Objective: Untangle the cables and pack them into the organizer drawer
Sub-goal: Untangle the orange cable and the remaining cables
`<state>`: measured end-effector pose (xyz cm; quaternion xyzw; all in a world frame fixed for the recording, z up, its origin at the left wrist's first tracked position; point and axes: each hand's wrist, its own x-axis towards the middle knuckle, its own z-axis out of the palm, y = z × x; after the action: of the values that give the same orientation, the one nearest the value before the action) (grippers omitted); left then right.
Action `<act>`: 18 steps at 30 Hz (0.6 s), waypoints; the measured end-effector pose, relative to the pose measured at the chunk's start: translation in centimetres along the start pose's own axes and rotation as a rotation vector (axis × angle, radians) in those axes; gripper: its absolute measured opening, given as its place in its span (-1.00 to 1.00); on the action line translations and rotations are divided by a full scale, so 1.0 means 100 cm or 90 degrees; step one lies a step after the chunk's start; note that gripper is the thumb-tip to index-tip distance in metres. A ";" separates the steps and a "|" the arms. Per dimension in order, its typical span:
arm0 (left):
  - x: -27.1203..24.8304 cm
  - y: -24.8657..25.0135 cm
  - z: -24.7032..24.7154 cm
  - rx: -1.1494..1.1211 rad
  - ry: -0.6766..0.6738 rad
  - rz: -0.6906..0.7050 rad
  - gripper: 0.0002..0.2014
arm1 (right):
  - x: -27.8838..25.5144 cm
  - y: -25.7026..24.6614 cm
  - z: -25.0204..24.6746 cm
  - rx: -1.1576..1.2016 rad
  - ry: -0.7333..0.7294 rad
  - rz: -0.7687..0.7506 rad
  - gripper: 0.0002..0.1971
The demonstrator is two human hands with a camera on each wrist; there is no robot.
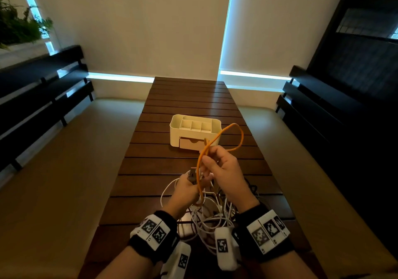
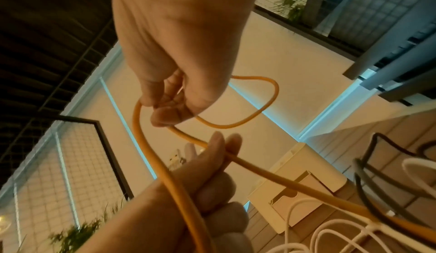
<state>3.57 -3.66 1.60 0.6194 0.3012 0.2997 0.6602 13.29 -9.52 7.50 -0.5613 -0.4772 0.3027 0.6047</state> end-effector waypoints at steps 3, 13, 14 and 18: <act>-0.001 0.001 -0.004 -0.047 0.059 0.017 -0.78 | 0.003 0.009 -0.010 0.003 0.052 0.057 -0.86; 0.002 0.017 -0.026 -0.151 0.160 0.086 -0.84 | -0.011 0.077 -0.026 -0.503 -0.096 0.167 -0.81; 0.001 0.016 -0.029 -0.160 0.167 0.091 -0.83 | -0.010 0.079 -0.027 -0.520 -0.071 0.157 -0.82; -0.001 0.014 -0.029 -0.166 0.185 0.095 -0.83 | -0.011 0.086 -0.020 -0.555 0.012 0.098 -0.68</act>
<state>1.30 -1.80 2.87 0.4996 0.3053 0.4704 0.6603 16.17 -9.68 -0.87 -0.8006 -0.5114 0.1120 0.2913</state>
